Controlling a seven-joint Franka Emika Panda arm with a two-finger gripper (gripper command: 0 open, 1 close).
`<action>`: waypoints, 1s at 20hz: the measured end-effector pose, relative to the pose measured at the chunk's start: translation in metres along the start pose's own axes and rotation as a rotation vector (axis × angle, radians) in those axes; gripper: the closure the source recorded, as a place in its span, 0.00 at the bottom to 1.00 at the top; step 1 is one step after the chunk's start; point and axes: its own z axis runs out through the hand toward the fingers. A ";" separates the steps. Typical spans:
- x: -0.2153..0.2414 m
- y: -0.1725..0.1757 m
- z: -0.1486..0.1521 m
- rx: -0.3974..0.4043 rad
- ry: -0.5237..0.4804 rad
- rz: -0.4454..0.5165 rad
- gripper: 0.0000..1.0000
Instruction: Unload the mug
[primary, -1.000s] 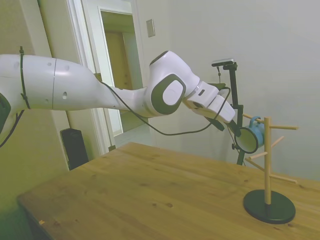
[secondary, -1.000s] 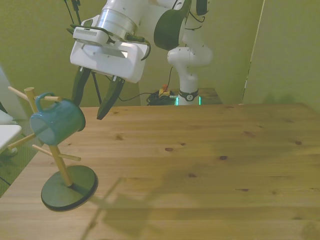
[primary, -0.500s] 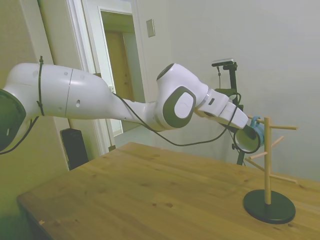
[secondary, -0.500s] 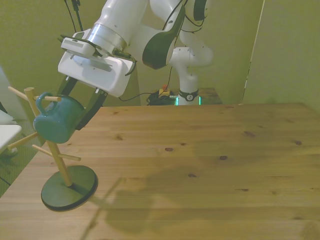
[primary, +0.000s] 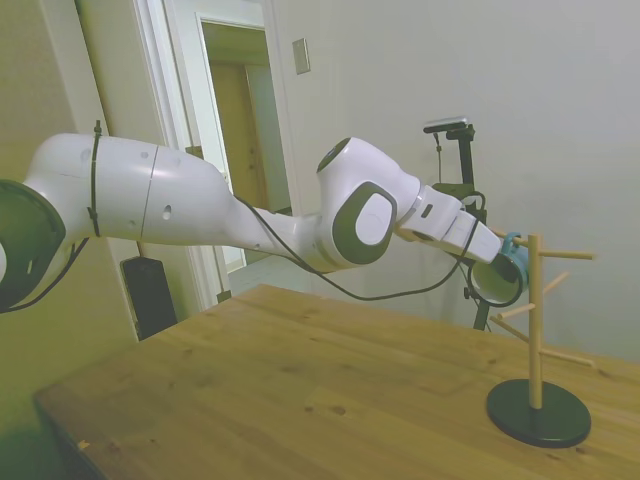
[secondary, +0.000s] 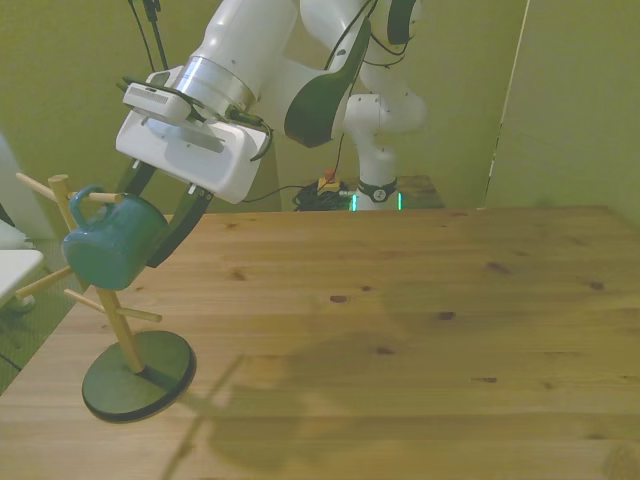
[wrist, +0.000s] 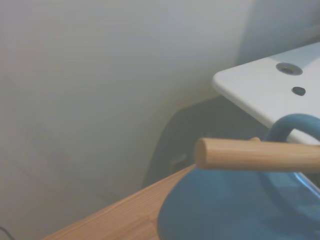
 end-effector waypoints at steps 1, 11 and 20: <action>-0.001 -0.001 0.000 0.001 -0.001 -0.001 1.00; -0.008 -0.006 -0.002 0.006 -0.010 -0.009 1.00; -0.014 -0.008 -0.006 0.010 -0.019 -0.012 1.00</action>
